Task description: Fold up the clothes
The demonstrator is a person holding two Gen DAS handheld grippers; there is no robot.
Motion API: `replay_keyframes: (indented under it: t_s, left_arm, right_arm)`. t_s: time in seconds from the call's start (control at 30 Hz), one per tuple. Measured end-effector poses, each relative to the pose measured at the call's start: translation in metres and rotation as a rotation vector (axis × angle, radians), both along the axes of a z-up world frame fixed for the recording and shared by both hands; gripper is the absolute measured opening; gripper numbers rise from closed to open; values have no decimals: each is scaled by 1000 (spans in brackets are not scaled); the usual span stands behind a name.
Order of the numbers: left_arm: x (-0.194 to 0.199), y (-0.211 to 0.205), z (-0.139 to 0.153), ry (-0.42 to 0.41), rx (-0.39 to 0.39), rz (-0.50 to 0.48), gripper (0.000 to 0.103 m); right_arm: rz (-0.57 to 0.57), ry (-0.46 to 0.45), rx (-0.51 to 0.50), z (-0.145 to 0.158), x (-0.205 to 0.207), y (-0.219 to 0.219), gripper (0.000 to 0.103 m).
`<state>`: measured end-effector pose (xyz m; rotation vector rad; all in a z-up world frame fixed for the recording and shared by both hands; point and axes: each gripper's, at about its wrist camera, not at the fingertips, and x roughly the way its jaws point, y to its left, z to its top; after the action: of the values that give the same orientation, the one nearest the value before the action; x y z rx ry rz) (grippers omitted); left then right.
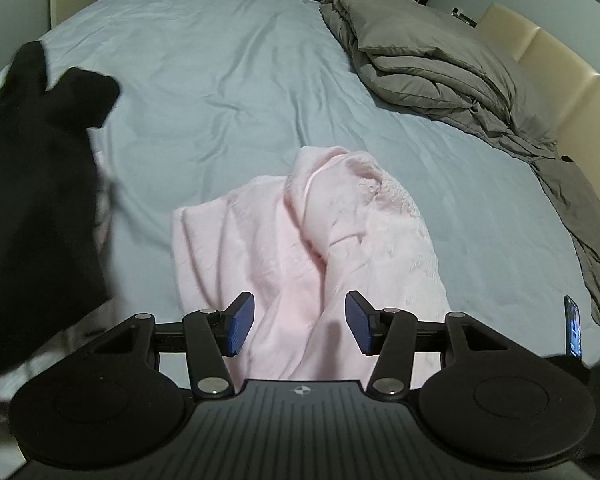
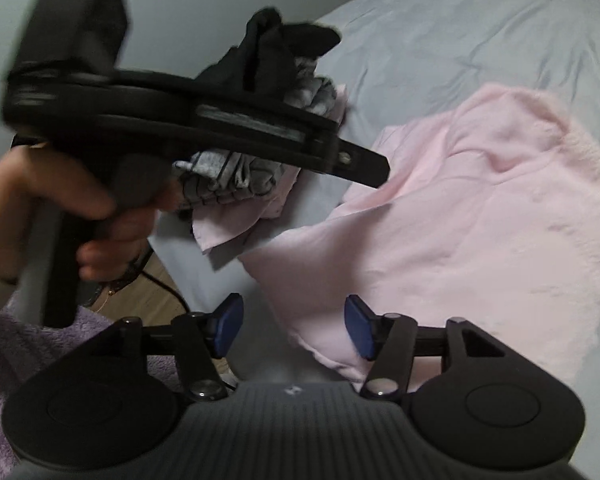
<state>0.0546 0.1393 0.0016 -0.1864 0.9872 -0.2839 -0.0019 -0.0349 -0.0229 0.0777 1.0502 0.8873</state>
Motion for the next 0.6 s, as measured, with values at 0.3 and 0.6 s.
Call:
replay_keyframes:
  t_s: [0.3,0.6]
  left_arm:
    - [50,-26,-18,58,-70,51,48]
    - [72,-41,-38,75,-17,115,46]
  right_arm:
    - [-186,-137,-118,20,3,-71,74]
    - [-450,-88,-256,-10,36,-128,75]
